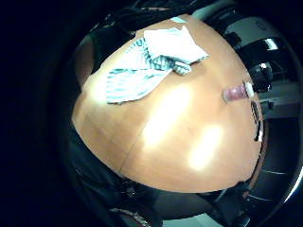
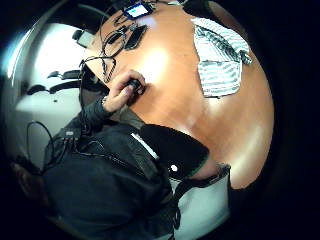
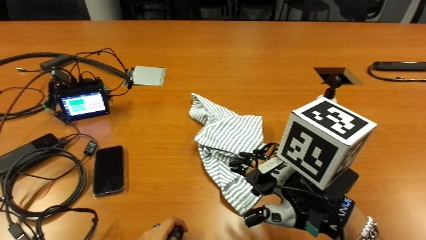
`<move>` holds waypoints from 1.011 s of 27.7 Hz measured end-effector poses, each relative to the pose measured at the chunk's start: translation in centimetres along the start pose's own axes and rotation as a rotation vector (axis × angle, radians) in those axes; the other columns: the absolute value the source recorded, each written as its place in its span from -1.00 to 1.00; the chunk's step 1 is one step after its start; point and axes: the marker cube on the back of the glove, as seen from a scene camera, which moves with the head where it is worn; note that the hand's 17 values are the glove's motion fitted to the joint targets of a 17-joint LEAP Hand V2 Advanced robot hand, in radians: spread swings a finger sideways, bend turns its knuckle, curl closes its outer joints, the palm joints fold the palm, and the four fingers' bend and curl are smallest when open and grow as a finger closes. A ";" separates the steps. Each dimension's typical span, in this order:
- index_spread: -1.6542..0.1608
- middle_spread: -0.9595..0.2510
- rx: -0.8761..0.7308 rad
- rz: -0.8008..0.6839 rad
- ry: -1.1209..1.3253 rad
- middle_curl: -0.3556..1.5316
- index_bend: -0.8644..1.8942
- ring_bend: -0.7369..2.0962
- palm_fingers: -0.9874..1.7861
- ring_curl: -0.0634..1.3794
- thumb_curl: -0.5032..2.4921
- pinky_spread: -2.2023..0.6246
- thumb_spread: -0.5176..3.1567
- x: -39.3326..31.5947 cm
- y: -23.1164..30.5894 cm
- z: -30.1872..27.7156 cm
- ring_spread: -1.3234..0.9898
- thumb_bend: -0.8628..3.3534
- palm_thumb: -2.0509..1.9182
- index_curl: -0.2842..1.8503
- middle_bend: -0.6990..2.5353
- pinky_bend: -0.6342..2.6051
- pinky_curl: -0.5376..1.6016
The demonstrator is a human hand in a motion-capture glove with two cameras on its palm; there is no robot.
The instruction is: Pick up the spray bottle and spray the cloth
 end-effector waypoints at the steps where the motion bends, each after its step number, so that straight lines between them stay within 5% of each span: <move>1: 0.57 0.49 0.001 -0.001 -0.001 -0.55 -0.21 -0.29 0.07 -0.83 -0.63 0.64 -0.51 0.0 0.0 0.0 0.10 -0.53 0.14 -0.67 -0.41 -0.40 -0.43; 15: 0.36 0.43 0.013 0.029 0.008 -0.42 -0.26 -0.27 0.06 -0.66 -0.57 0.72 -0.24 1.5 -1.5 -1.0 0.07 -0.56 0.18 -0.55 -0.43 -0.40 -0.30; 28: 0.36 0.44 0.238 0.142 0.038 -0.35 -0.26 -0.25 0.11 -0.60 -0.53 0.73 -0.16 8.4 -6.6 -6.8 0.07 -0.58 0.21 -0.51 -0.43 -0.42 -0.26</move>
